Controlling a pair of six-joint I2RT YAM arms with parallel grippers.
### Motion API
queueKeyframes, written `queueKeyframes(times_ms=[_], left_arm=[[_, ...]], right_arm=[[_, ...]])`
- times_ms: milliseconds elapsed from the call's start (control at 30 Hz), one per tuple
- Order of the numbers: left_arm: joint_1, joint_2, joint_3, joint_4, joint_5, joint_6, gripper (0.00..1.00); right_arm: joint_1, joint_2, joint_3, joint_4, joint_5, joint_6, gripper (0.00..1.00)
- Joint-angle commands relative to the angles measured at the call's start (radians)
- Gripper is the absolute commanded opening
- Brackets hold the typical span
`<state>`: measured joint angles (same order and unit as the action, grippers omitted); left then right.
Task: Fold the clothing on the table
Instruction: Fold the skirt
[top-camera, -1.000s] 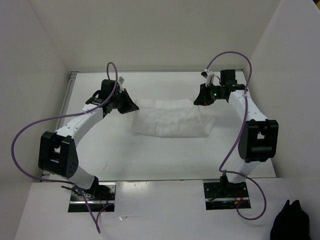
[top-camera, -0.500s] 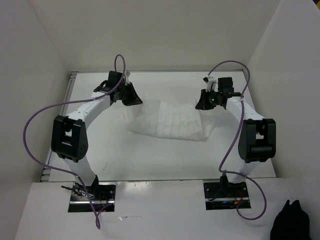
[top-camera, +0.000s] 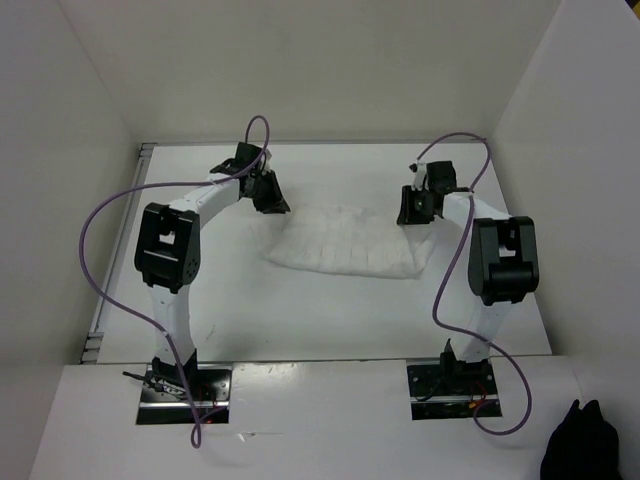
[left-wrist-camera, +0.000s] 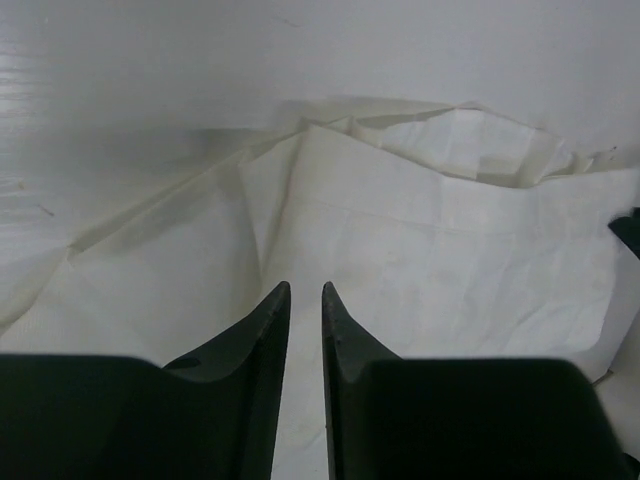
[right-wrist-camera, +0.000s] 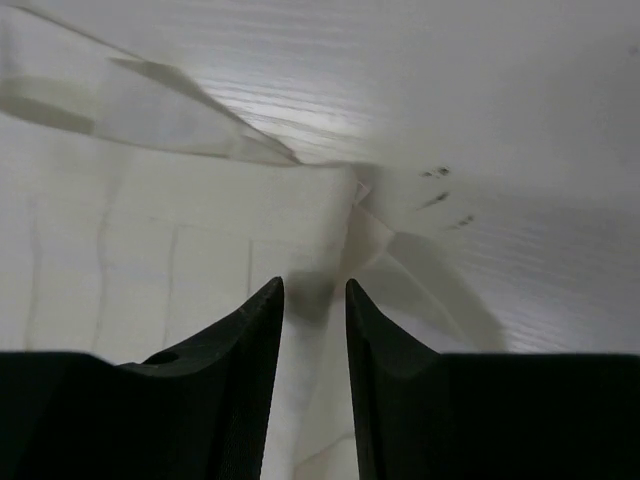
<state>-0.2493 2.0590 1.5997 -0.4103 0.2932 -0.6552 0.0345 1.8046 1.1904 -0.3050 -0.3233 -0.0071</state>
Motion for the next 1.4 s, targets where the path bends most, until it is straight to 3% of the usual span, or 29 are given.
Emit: queueKeyframes(times_ms=[0,67,167,300,333,433,467,500,533,600,667,900,1000,1033,1100,1133,1367], left_arm=[[0.002,-0.04,-0.004,0.011,-0.025,0.011,0.27],[0.002,-0.094,-0.02,0.045,-0.025,0.002,0.31],[-0.016,-0.166,-0.032,0.088,0.01,0.002,0.33],[-0.068,-0.197,-0.02,0.123,0.134,0.017,0.39],[-0.089,-0.197,-0.02,0.149,0.174,0.017,0.39],[-0.114,-0.136,-0.078,0.269,0.356,-0.015,0.37],[-0.129,-0.113,-0.095,0.284,0.38,-0.027,0.31],[-0.139,-0.093,-0.107,0.284,0.38,-0.027,0.27],[-0.148,-0.058,-0.107,0.269,0.345,-0.011,0.22],[-0.163,-0.024,-0.127,0.231,0.264,0.018,0.13],[-0.163,-0.01,-0.136,0.231,0.209,0.019,0.12],[-0.143,0.061,-0.095,0.157,0.135,0.029,0.11],[-0.143,0.035,-0.084,0.148,0.11,0.029,0.11],[-0.143,0.024,-0.098,0.148,0.097,0.029,0.11],[-0.143,-0.006,-0.11,0.148,0.087,0.029,0.12],[-0.143,-0.007,-0.11,0.148,0.087,0.029,0.14],[-0.143,-0.056,-0.147,0.139,0.087,0.039,0.15]], right_arm=[[-0.002,0.017,0.034,0.001,0.203,0.059,0.38],[-0.012,-0.051,0.009,0.067,0.227,0.068,0.55],[-0.012,-0.178,-0.012,0.106,0.187,0.052,0.66],[-0.021,-0.179,0.102,-0.025,-0.014,0.0,0.68],[-0.021,-0.179,0.103,-0.04,-0.124,-0.028,0.68],[-0.021,-0.148,0.103,-0.144,-0.4,-0.141,0.45],[-0.007,-0.093,0.103,-0.173,-0.478,-0.142,0.36],[0.005,-0.055,0.112,-0.213,-0.497,-0.142,0.07],[0.005,0.038,0.112,-0.235,-0.497,-0.116,0.0],[0.005,0.135,0.155,-0.297,-0.487,-0.116,0.0],[-0.005,0.22,0.155,-0.283,-0.453,-0.058,0.0],[-0.005,0.156,0.178,-0.197,-0.294,-0.008,0.0],[-0.027,0.038,0.178,-0.213,-0.211,0.01,0.25],[-0.027,0.02,0.214,-0.3,-0.18,-0.007,0.63],[-0.027,-0.029,0.225,-0.38,-0.114,-0.069,0.93],[-0.036,-0.049,0.225,-0.423,-0.093,-0.088,0.99],[-0.054,-0.128,0.129,-0.437,0.098,-0.076,0.99]])
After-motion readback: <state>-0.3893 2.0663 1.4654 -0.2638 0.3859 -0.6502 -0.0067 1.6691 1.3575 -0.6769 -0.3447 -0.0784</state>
